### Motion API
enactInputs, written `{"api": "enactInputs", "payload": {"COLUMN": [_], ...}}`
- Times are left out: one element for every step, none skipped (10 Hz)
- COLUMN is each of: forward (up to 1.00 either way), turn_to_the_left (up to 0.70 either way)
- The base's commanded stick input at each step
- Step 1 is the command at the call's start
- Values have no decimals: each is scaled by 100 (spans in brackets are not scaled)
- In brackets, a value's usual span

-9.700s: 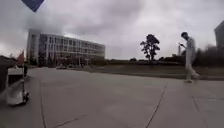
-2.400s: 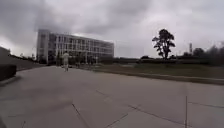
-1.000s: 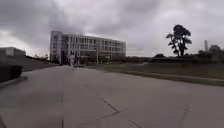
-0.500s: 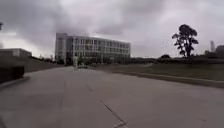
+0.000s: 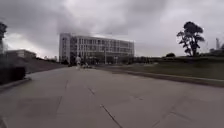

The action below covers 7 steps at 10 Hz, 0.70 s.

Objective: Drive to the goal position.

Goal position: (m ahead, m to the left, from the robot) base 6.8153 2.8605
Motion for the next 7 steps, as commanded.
{"api": "enactInputs", "payload": {"forward": [49, 49, 49, 49, 49, 49, 49], "turn_to_the_left": [18, 18, 18, 17, 16, 15, 14]}}
